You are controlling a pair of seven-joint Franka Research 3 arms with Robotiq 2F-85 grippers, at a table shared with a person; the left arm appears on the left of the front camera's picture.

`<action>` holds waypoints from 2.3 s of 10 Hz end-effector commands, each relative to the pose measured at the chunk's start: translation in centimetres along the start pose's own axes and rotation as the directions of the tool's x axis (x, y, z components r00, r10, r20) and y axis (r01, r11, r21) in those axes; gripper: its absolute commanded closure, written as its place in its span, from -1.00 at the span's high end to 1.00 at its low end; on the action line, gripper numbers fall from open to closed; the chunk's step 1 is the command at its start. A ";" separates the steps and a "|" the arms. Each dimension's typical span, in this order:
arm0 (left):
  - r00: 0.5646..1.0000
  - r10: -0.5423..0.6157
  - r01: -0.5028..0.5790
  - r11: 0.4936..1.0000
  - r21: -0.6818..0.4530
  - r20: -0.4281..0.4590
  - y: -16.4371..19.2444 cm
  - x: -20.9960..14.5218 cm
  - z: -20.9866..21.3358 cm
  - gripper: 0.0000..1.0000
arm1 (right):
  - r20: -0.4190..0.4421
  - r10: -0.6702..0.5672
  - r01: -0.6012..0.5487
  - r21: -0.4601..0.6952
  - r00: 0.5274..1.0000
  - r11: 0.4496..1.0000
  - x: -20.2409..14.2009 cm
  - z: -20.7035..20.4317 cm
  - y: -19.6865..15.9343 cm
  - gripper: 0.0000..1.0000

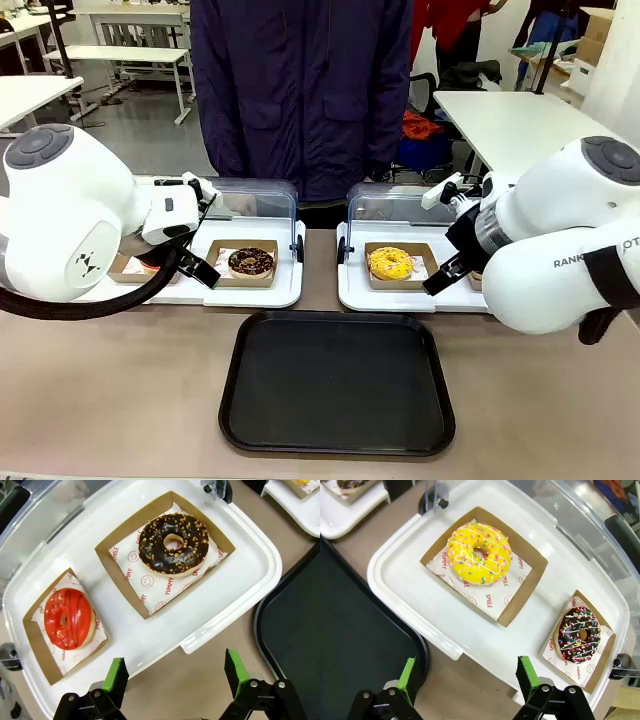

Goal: Move the first donut from the left to the tray.
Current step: Pick up the Paper togo box containing the Donut indicated by the person and place it on the Handle tray.

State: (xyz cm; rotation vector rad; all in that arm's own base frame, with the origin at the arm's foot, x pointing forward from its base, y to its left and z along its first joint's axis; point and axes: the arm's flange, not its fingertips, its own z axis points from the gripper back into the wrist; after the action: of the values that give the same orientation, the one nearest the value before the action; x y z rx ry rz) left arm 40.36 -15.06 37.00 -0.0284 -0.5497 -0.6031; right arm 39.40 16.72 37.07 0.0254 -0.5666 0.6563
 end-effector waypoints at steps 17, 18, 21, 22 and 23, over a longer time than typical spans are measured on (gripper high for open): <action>0.988 -0.123 0.145 0.948 -0.282 0.094 10.6 1.0 13.0 1.00 | 0.122 0.011 -0.035 0.200 0.992 0.979 -0.1 14.8 -10.1 1.00; 0.973 -0.180 0.220 0.916 -0.335 0.146 12.8 0.0 15.0 1.00 | 0.154 0.049 -0.088 0.261 0.987 0.961 -2.3 16.7 -13.5 1.00; 0.903 -0.314 0.418 0.801 -0.428 0.293 20.5 -1.2 15.6 1.00 | 0.282 0.050 -0.154 0.358 0.958 0.921 -6.1 17.4 -23.4 1.00; 0.877 -0.334 0.468 0.753 -0.462 0.345 23.4 -1.7 14.8 1.00 | 0.311 0.024 -0.155 0.403 0.950 0.902 -7.2 16.9 -26.3 1.00; 0.842 -0.358 0.524 0.721 -0.454 0.403 25.5 -2.3 14.1 1.00 | 0.384 0.005 -0.183 0.430 0.924 0.884 -8.2 16.9 -28.6 1.00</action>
State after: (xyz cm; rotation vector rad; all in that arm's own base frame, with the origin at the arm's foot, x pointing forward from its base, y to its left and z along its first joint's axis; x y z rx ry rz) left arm 42.90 8.62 51.79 -0.4988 -0.6607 -1.1862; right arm 39.76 -13.41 51.69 0.4912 -0.7581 0.8494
